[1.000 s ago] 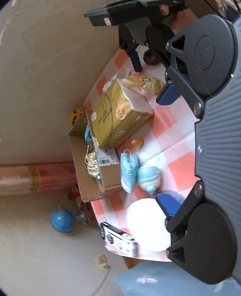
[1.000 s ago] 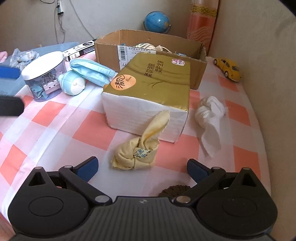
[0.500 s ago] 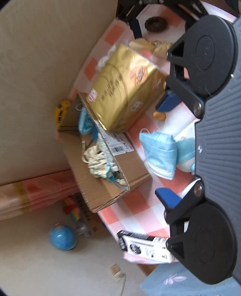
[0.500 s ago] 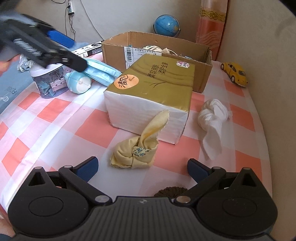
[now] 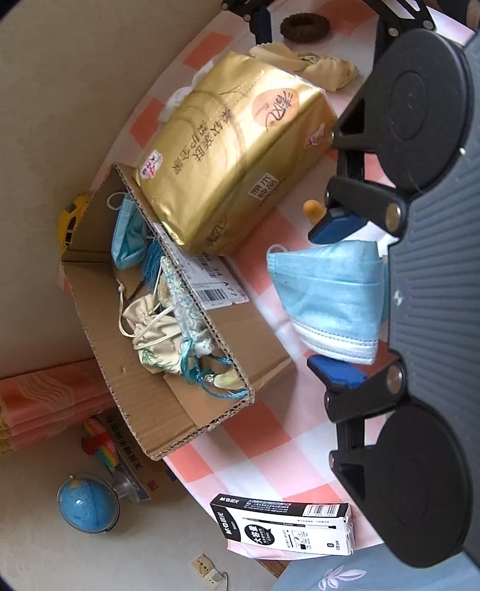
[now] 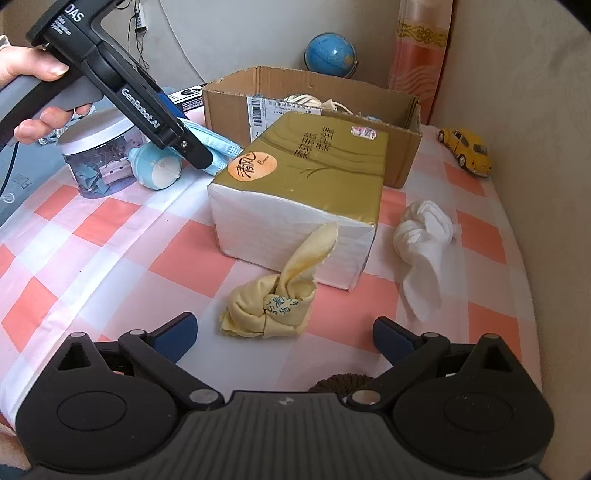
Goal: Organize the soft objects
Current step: 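Grasp the light blue face mask with the left gripper while the right grasps the yellow knotted cloth, then carry the mask into the box and open the left gripper while the right holds the yellow cloth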
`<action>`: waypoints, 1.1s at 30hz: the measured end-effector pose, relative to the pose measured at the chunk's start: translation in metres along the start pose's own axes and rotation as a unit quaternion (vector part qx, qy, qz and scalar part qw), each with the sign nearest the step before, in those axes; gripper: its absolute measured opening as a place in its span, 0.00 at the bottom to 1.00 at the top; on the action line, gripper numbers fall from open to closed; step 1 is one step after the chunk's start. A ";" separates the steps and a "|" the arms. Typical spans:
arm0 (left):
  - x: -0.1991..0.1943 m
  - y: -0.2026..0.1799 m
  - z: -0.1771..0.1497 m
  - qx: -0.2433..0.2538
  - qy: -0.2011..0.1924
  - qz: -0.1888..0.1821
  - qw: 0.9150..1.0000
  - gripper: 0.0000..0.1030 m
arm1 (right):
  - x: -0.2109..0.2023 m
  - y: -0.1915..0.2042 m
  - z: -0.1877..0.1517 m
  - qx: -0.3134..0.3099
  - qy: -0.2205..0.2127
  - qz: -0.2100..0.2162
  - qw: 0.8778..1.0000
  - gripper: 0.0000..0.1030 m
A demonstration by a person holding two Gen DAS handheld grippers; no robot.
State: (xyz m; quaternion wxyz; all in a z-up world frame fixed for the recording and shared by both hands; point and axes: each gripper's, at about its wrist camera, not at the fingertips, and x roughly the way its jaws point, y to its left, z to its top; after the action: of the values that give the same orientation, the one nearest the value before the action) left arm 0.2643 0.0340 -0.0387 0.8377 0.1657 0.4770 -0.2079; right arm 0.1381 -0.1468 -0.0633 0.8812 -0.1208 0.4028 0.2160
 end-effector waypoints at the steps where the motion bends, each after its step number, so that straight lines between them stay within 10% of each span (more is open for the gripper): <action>1: 0.000 0.000 0.000 0.000 0.001 0.000 1.000 0.60 | -0.001 0.001 0.000 -0.001 -0.002 0.001 1.000 0.91; 12: -0.005 0.003 -0.001 0.000 -0.006 0.001 1.000 0.48 | -0.005 0.008 0.006 -0.006 -0.008 -0.010 1.000 0.50; 33: -0.058 0.000 0.001 -0.003 -0.067 0.008 0.998 0.42 | -0.040 0.010 0.010 0.001 -0.032 -0.002 0.999 0.45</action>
State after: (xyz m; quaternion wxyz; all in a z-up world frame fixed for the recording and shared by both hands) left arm 0.2391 0.0445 0.0120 0.8698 0.1531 0.4193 -0.2104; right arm 0.1167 -0.1451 -0.0266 0.8944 -0.1137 0.3741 0.2172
